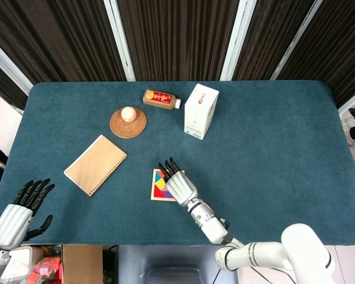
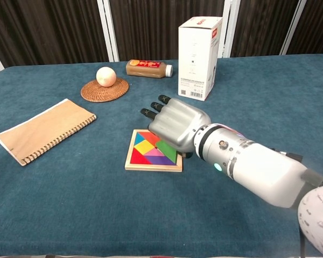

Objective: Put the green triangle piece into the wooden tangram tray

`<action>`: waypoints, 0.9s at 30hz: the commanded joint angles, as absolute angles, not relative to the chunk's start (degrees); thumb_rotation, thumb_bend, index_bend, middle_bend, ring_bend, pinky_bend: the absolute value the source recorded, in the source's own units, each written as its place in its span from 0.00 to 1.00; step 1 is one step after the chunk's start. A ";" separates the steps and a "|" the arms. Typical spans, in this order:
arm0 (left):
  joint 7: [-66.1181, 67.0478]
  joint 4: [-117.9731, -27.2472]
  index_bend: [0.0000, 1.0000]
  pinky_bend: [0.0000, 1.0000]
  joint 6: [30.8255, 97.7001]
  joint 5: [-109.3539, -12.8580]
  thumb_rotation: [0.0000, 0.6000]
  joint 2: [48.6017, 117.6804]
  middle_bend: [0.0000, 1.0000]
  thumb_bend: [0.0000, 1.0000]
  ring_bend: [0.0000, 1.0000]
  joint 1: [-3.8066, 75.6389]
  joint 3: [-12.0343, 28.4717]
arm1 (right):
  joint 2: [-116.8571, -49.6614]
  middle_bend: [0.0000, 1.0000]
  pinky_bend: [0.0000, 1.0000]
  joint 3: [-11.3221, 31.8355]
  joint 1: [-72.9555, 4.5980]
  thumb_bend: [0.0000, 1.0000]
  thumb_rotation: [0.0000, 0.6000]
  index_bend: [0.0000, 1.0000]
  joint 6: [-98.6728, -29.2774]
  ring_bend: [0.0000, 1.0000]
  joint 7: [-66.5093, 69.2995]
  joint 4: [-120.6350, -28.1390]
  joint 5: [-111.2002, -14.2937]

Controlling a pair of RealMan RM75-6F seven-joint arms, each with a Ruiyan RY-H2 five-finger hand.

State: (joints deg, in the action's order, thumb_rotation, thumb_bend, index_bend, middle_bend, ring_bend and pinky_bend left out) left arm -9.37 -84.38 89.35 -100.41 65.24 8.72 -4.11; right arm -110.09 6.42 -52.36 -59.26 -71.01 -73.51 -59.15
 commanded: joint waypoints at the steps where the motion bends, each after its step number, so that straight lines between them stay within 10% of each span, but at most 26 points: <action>1: -9.23 -84.66 0.00 0.00 89.24 -100.30 1.00 65.10 0.00 0.45 0.00 8.72 -4.09 | -109.33 0.04 0.00 6.30 -52.26 0.40 1.00 0.43 -59.39 0.00 -71.07 -74.24 -59.02; 27: -9.73 -83.56 0.00 0.00 89.73 -100.84 1.00 65.79 0.00 0.45 0.00 8.51 -4.33 | -106.15 0.02 0.00 3.25 -52.51 0.40 1.00 0.44 -60.88 0.00 -77.25 -80.38 -54.92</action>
State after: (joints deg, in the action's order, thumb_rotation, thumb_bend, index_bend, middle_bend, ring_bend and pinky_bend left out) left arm -9.77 -83.56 89.78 -100.84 65.77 8.49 -4.33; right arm -106.20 3.35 -52.49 -60.71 -77.15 -80.21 -54.92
